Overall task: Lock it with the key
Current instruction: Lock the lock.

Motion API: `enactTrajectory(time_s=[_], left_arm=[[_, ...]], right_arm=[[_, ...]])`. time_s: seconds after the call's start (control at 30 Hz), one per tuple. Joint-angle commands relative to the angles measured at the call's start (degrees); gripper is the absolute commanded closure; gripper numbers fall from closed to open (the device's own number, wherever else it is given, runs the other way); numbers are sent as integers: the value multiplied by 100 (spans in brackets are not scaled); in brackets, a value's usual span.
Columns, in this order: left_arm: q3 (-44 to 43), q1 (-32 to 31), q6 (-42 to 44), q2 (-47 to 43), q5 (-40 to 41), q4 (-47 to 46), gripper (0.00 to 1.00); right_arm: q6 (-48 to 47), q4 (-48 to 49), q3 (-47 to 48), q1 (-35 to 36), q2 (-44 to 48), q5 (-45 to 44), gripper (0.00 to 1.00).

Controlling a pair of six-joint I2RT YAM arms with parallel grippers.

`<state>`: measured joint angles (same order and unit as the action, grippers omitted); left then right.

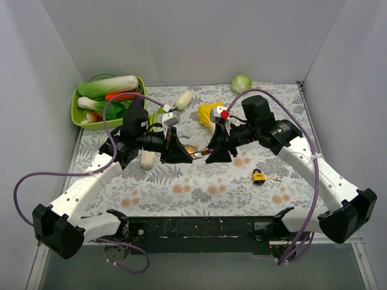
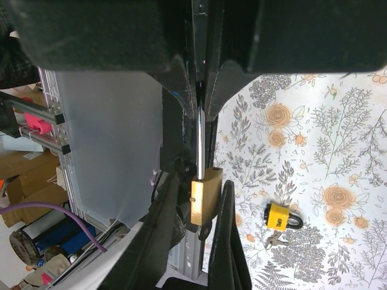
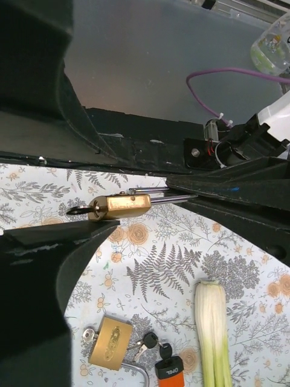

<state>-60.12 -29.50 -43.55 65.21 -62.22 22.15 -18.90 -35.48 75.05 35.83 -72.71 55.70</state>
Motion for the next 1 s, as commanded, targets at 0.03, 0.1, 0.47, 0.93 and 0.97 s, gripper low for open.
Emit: enactTrajectory(time_s=[0.03,0.1,0.47,0.93,0.97], left_arm=[[-290,-56,189,-52,-89,123,100],[-316,-56,215,-44,-19,149,100],[-378,-118,365,-70,667,105,100],[-281,-285,145,-61,833,-405,100],[-273,-302,171,-61,912,-405,100]], right_arm=[[-281,-116,291,64,-15,-77,63],[-290,-134,283,82,-24,-77,72],[52,-29,212,134,-77,230,99],[676,428,-7,257,-174,625,99],[685,428,-25,266,-182,652,99]])
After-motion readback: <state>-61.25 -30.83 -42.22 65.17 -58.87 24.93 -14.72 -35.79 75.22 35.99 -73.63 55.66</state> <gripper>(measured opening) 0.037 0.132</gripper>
